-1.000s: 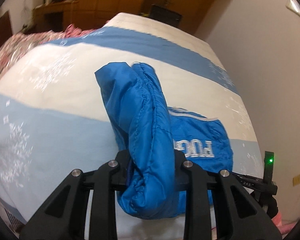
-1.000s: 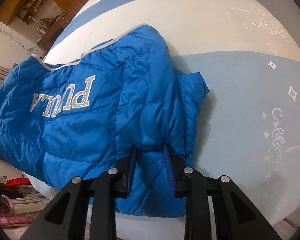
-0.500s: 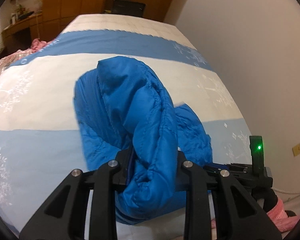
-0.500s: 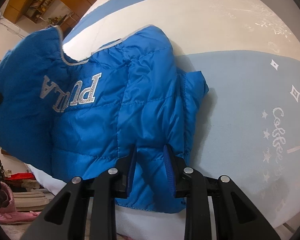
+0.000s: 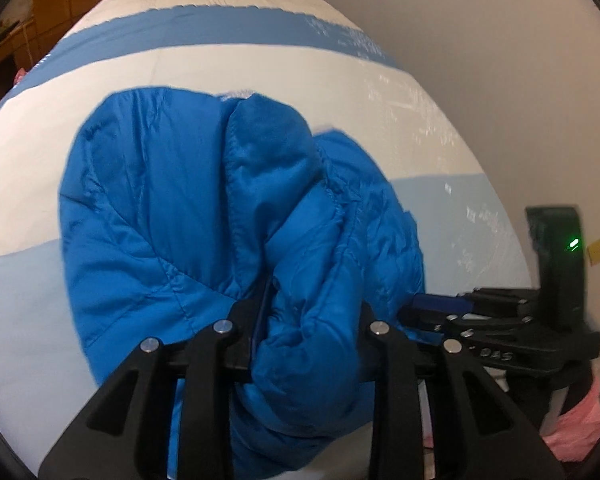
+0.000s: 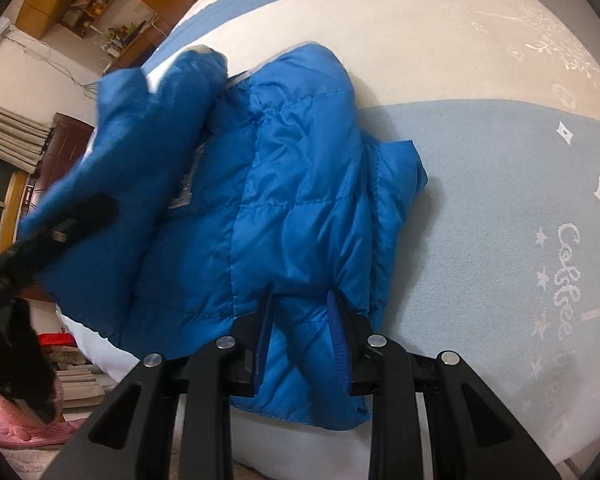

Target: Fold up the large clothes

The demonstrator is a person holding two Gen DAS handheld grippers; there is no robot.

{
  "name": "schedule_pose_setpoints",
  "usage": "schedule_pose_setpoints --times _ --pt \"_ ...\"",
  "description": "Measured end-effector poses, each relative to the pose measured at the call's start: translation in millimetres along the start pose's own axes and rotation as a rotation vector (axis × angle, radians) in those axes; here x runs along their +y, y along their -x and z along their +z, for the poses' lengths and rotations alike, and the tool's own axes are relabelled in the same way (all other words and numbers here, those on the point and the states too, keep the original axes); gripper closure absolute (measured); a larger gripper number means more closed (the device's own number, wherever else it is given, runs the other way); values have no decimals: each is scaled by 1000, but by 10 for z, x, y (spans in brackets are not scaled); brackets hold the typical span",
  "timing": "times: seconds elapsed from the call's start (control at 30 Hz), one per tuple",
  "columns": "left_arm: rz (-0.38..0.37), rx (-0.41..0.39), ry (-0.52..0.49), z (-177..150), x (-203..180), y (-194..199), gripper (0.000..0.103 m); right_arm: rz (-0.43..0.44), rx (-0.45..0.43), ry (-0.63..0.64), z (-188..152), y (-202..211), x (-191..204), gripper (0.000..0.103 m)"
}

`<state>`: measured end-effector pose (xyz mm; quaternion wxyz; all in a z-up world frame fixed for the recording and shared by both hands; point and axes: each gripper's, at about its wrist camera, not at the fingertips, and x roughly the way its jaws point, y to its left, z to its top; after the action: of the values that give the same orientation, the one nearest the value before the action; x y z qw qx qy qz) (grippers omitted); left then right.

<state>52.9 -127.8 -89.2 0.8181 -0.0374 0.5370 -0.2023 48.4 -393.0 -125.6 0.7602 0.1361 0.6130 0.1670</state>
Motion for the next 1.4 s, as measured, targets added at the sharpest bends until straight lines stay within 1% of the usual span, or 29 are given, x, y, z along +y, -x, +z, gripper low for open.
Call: schedule_pose_setpoints --times 0.07,0.13,0.23,0.3,0.4,0.5,0.57,0.6,0.63,0.7,0.77,0.8,0.83,0.87,0.9,0.97,1.03,1.1,1.17,1.2,1.27,1.4 --pt "-11 1 -19 -59 49 -108 74 -5 3 5 21 -3 9 75" --pt "-35 -3 -17 -115 104 -190 72 -12 6 10 33 -30 27 75" --pt "-92 -2 39 -122 243 -225 72 -18 10 15 33 -55 59 74" --pt "-120 -4 65 -112 281 -175 70 -21 15 16 38 -70 86 73" --pt "-145 -2 91 -119 293 -51 67 -34 26 21 70 -74 145 70" --pt "-155 -7 99 -125 248 141 62 -49 29 26 98 -71 209 67" --pt "-183 -25 92 -148 212 363 52 -66 22 34 124 -46 258 66" --pt "-203 -33 91 -153 195 448 48 -73 12 36 144 -18 277 64" --pt "-241 -39 92 -157 196 547 41 -81 3 35 171 20 297 63" --pt "-313 -52 110 -158 252 721 40 -84 -16 29 241 84 322 60" --pt "-357 -64 148 -135 368 811 41 -72 -34 25 318 149 353 58" --pt "-332 -79 179 -126 481 870 42 -59 -46 24 376 198 385 57" --pt "-286 -85 193 -108 553 896 45 -51 -52 22 417 223 407 55" --pt "-219 -90 206 -101 647 911 48 -42 -59 22 457 252 437 54" --pt "-117 -93 224 -95 779 910 49 -26 -69 23 520 297 499 50" --pt "45 -70 236 -67 940 840 51 -2 -78 28 597 344 597 44" --pt "136 -46 230 -45 1056 740 52 32 -78 39 700 374 752 34" --pt "166 -24 242 -28 1144 648 54 72 -69 52 799 367 919 32" --pt "167 -8 241 -6 1179 557 57 90 -57 57 907 320 1047 28" --pt "162 -3 240 7 1186 521 57 85 -50 57 891 285 1092 26" --pt "153 7 244 43 1219 460 60 46 -27 54 943 168 1204 26" --pt "156 12 268 133 1249 333 60 -19 24 43 960 -43 1265 26"
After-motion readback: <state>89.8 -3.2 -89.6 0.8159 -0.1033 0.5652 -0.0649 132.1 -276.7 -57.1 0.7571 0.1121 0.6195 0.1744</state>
